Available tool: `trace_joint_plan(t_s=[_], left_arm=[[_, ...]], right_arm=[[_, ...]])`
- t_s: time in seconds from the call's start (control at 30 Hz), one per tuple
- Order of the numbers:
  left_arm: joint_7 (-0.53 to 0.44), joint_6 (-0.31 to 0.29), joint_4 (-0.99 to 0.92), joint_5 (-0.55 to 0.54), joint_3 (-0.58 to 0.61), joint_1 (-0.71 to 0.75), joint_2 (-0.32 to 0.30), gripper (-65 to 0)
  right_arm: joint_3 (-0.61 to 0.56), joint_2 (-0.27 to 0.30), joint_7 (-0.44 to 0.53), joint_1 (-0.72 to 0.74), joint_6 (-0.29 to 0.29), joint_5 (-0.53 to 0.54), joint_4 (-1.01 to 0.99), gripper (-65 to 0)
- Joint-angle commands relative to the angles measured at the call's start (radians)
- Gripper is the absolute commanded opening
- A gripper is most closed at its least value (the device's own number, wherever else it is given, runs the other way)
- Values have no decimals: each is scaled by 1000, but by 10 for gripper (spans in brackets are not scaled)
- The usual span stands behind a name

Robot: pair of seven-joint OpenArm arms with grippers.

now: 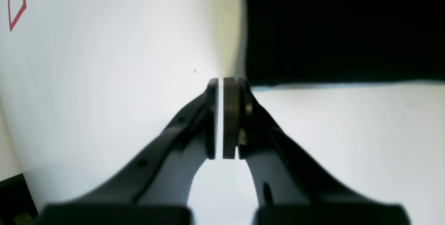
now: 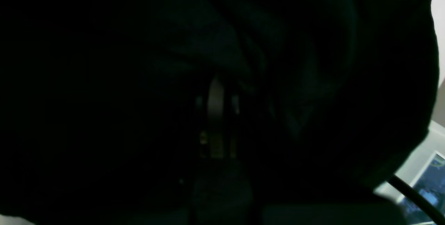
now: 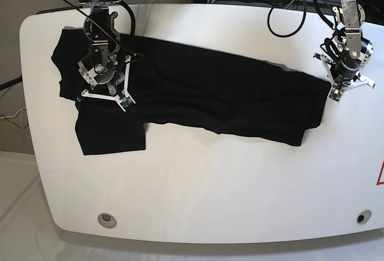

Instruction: Fold the T-shirt properly

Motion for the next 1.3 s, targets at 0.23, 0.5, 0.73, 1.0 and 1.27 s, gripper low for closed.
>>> trace_joint_plan(t_s=[0.23, 0.5, 0.73, 1.0, 1.27], left_arm=[[-9, 9, 107, 4, -47, -17, -16, -633], [32, 9, 244, 3, -81, -78, -16, -633], [92, -3, 267, -5, -41, -178, 34, -633], [91, -71, 208, 4, 17, -207, 159, -633], [89, -74, 83, 4, 19, -220, 257, -633]], right_arm=[[-19, -12, 1, -1, 16, 34, 0, -650], [-62, -9, 1, -2, 10, 34, 0, -650], [-62, -12, 1, -4, 10, 34, 0, -650], [-62, -12, -2, -5, 10, 34, 1, -650], [-59, -12, -2, -7, 10, 34, 3, -650]])
